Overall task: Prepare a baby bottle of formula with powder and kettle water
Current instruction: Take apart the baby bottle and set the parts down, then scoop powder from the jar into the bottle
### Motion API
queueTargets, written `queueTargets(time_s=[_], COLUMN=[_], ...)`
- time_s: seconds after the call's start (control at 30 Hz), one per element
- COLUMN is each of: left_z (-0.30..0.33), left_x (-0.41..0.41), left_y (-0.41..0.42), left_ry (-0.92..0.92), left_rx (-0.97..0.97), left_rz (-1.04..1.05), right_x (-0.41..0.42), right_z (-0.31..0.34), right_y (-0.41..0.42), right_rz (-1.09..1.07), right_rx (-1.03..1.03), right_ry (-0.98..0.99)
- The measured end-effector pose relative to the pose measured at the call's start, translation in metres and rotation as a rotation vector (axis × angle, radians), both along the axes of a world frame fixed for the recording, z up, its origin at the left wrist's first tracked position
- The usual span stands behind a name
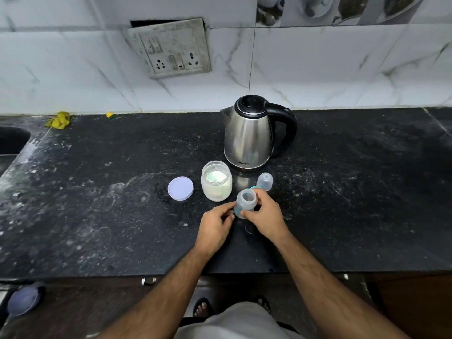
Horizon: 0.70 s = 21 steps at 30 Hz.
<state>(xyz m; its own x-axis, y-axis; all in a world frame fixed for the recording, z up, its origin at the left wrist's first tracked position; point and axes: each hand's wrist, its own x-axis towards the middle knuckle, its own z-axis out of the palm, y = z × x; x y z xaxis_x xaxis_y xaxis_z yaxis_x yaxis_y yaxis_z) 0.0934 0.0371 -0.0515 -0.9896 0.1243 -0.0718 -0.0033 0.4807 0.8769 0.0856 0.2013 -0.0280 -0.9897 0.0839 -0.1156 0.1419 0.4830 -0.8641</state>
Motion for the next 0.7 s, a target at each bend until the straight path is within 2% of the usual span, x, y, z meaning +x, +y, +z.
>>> queueTargets(time_s=[0.33,0.47,0.6,0.7], left_z=[-0.005,-0.003,0.002,0.008], left_x=[-0.008,-0.007,-0.014,-0.03], left_y=[-0.008,-0.019,-0.036,-0.044], left_ry=[-0.064,-0.004,0.069,0.058], left_rx=[0.041,0.092,0.102,0.078], left_rz=[-0.057,0.096,0.301,0.317], right_x=[0.001,0.006,0.012,0.008], right_z=[0.008,0.011,0.028,0.043], right_y=[-0.008,-0.006,0.0,0.001], right_rz=[-0.035,-0.052,-0.055,-0.051], right_rx=[0.099,0.171,0.293,0.344], right_ry=[-0.028,-0.069,0.0,0.011])
